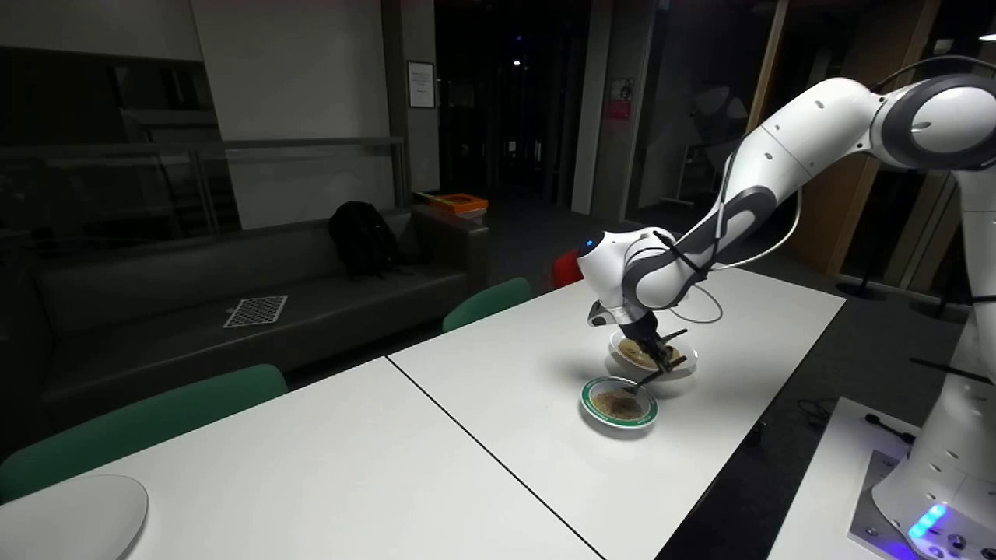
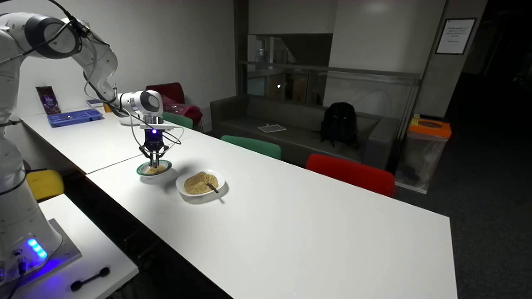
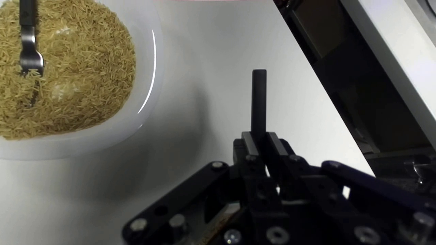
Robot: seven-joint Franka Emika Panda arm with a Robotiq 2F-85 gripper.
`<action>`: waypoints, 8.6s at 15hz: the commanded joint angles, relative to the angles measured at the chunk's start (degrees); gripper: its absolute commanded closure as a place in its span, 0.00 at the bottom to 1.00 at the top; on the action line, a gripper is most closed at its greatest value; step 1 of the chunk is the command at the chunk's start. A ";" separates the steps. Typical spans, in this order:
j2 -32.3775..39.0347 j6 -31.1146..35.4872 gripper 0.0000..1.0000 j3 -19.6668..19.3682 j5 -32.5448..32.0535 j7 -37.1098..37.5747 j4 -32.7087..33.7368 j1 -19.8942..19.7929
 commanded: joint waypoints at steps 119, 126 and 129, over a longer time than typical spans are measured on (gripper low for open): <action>-22.32 15.39 0.97 -11.07 7.92 34.05 -19.71 -9.24; -20.54 14.36 0.97 -8.87 14.39 35.04 -20.25 -7.06; -20.35 14.98 0.97 -6.96 16.14 36.18 -20.90 -5.37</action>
